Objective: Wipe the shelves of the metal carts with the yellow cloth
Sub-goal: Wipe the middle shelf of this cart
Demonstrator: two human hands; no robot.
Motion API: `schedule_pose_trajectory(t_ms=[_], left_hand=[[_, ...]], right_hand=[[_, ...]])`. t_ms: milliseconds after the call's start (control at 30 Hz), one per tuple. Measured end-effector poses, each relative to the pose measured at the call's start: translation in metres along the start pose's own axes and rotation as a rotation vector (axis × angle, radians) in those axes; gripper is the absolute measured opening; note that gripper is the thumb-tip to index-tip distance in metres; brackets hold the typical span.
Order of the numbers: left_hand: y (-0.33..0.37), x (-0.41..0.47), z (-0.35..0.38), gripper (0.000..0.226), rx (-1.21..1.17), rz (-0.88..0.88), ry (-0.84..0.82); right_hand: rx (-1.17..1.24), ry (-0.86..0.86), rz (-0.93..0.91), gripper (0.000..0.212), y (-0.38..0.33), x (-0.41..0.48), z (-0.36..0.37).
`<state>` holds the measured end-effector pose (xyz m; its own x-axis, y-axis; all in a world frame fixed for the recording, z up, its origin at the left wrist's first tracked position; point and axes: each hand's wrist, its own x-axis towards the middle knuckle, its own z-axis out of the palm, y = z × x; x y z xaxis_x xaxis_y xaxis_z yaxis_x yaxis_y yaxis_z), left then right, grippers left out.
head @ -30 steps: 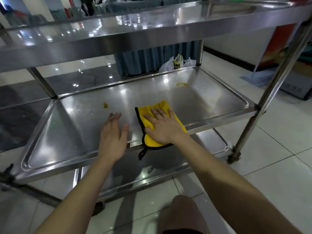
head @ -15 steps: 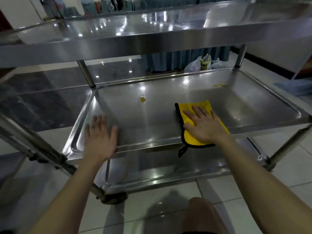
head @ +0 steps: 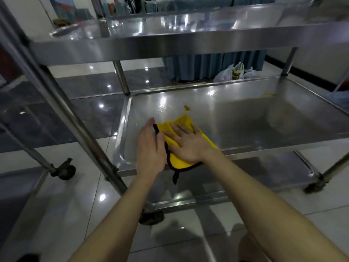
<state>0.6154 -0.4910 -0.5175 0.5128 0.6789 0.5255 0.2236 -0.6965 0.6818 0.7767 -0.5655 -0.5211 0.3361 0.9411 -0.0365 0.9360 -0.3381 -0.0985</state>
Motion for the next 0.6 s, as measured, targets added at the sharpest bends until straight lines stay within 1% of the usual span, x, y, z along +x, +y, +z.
schedule_pose_trajectory(t_ms=[33,67,133,167,233,267,300,333,367,400,433,467,500,533,600], left_hand=[[0.0,-0.007,-0.009,0.047,-0.079,0.041,0.064],[0.0,-0.016,-0.02,0.037,-0.087,0.099,0.151],[-0.01,-0.037,-0.043,0.02,-0.032,0.209,0.342],[-0.017,-0.047,-0.055,0.019,-0.021,0.235,0.435],[-0.032,-0.057,-0.081,0.03,-0.034,0.211,0.609],[-0.038,-0.055,-0.094,0.038,-0.037,0.173,0.673],[-0.041,-0.05,-0.107,0.049,-0.042,0.124,0.695],[-0.043,-0.045,-0.118,0.057,-0.055,0.063,0.663],[-0.044,-0.038,-0.126,0.061,-0.068,-0.009,0.586],[-0.044,-0.032,-0.133,0.061,-0.071,-0.06,0.481],[-0.045,-0.027,-0.137,0.062,-0.074,-0.09,0.379],[-0.046,-0.024,-0.138,0.069,-0.089,-0.108,0.295],[-0.048,-0.021,-0.138,0.075,-0.118,-0.125,0.24],[-0.048,-0.019,-0.138,0.076,-0.137,-0.138,0.219],[-0.05,-0.017,-0.136,0.071,-0.128,-0.132,0.234]], right_hand=[[0.002,-0.004,-0.005,0.067,0.001,-0.005,-0.002],[-0.001,-0.007,0.0,0.068,0.002,-0.009,-0.004],[-0.002,-0.013,0.018,0.068,0.004,-0.011,-0.008],[0.001,-0.019,0.024,0.068,0.004,-0.011,-0.009],[0.007,-0.021,0.028,0.068,0.003,-0.01,-0.009],[0.011,-0.021,0.03,0.068,0.003,-0.009,-0.008],[0.016,-0.021,0.033,0.068,0.003,-0.009,-0.008],[0.019,-0.023,0.037,0.068,0.003,-0.008,-0.008],[0.018,-0.026,0.043,0.067,0.004,-0.008,-0.007],[0.012,-0.032,0.054,0.067,0.004,-0.006,-0.007],[0.006,-0.04,0.07,0.067,0.002,-0.004,-0.006],[0.003,-0.048,0.095,0.068,0.0,0.0,-0.006],[0.004,-0.053,0.128,0.068,-0.005,0.007,-0.005],[0.005,-0.053,0.162,0.068,-0.012,0.017,-0.005],[0.002,-0.041,0.193,0.069,-0.032,0.043,-0.006]])
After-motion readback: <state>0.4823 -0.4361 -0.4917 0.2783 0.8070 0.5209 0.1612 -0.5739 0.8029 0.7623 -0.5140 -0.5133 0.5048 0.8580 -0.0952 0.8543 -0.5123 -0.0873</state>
